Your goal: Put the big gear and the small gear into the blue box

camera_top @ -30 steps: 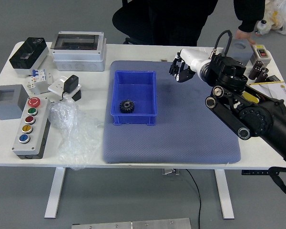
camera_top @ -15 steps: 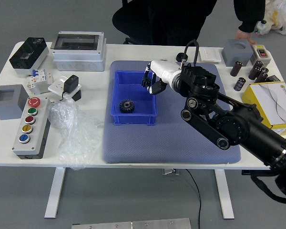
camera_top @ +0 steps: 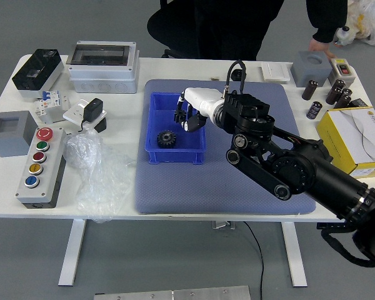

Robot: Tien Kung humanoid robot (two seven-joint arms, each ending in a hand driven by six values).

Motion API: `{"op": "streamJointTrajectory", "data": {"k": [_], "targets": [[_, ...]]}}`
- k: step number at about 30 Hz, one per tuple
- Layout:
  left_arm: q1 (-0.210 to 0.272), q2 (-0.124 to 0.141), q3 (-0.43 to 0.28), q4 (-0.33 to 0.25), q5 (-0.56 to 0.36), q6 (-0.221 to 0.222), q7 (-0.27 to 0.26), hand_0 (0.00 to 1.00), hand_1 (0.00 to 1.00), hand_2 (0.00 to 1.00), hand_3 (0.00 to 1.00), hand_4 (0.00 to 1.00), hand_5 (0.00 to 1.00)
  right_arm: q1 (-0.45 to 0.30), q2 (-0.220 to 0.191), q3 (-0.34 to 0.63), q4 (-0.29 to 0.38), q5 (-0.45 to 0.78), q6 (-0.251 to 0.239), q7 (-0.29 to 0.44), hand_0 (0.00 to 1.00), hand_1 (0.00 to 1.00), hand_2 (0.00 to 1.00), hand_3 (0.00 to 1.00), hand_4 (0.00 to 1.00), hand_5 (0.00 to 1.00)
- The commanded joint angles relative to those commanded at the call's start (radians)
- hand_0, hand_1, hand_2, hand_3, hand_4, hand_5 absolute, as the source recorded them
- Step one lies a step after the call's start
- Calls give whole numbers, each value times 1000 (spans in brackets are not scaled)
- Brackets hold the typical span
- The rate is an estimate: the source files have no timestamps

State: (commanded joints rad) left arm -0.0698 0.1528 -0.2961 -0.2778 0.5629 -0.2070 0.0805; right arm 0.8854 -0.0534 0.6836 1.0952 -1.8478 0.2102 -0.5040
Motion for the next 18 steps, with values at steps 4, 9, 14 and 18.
{"op": "streamJointTrajectory", "data": {"k": [4, 9, 14, 18], "targets": [[2, 2, 5, 1, -3, 0, 1, 865, 838, 834, 793, 612, 378, 16, -6, -3, 0, 3, 5, -2, 395, 340, 445, 613, 465, 157], [5, 5, 6, 1, -3, 0, 1, 865, 839, 834, 794, 612, 379, 29, -4, -10, -4, 6, 8, -4, 392, 339, 444, 614, 467, 161], [4, 7, 5, 1, -3, 0, 0, 865, 838, 834, 794, 612, 378, 39, 0, -23, -10, 13, 9, -3, 392, 339, 444, 613, 468, 163], [1, 7, 2, 1, -2, 0, 0, 865, 837, 834, 795, 612, 379, 42, 2, -28, -16, 18, 9, -2, 392, 341, 445, 615, 469, 163]]}}
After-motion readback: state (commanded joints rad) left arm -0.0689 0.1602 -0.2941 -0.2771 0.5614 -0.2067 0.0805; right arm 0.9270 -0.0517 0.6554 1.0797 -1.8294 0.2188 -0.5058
